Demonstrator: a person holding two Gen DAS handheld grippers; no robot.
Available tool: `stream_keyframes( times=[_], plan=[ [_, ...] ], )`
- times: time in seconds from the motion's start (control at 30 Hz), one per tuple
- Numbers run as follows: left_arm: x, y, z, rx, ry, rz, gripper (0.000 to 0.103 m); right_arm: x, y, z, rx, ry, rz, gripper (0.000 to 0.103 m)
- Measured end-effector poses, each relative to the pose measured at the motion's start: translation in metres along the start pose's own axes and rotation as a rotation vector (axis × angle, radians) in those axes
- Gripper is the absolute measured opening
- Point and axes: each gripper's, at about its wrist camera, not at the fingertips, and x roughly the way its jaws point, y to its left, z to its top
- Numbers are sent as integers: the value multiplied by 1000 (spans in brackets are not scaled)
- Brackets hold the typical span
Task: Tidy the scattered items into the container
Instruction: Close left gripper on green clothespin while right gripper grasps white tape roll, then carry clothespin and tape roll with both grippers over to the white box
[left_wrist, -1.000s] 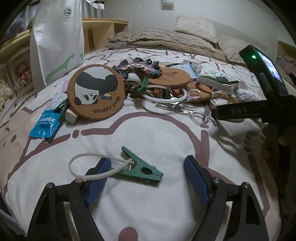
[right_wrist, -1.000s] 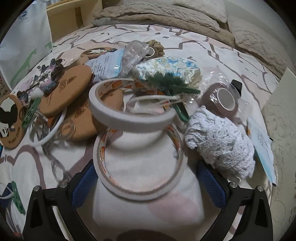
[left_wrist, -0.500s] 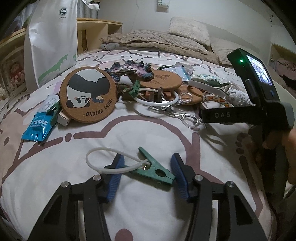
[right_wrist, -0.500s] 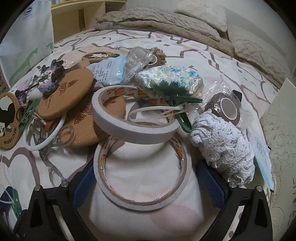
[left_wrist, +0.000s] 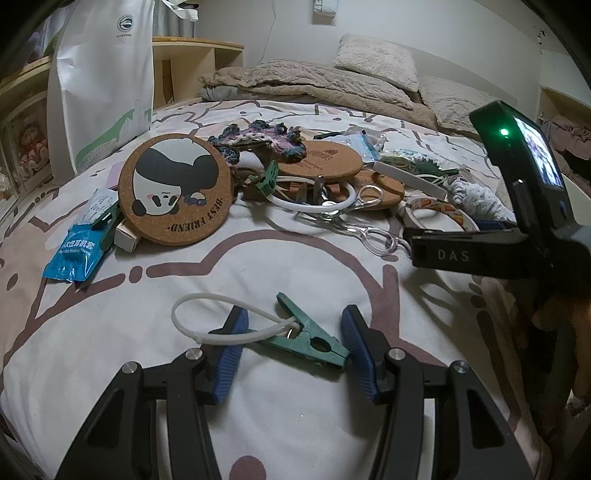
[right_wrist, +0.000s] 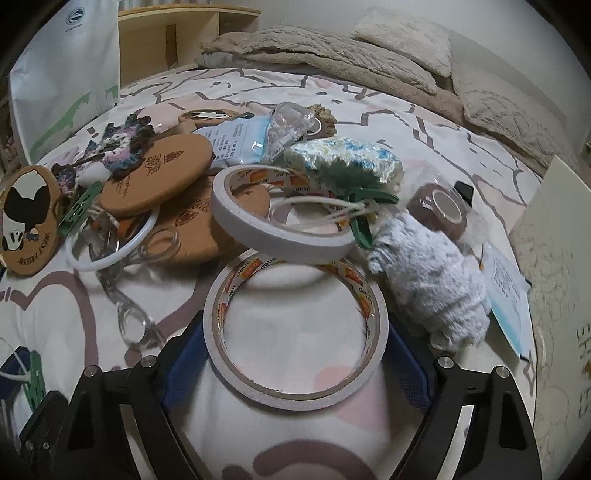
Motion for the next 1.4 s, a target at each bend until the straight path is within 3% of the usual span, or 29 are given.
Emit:
stream_keyframes(
  times=[1.4],
  plan=[
    [-8, -5, -1, 28, 9, -47, 52, -59, 6, -69, 14, -55, 60, 89]
  ],
)
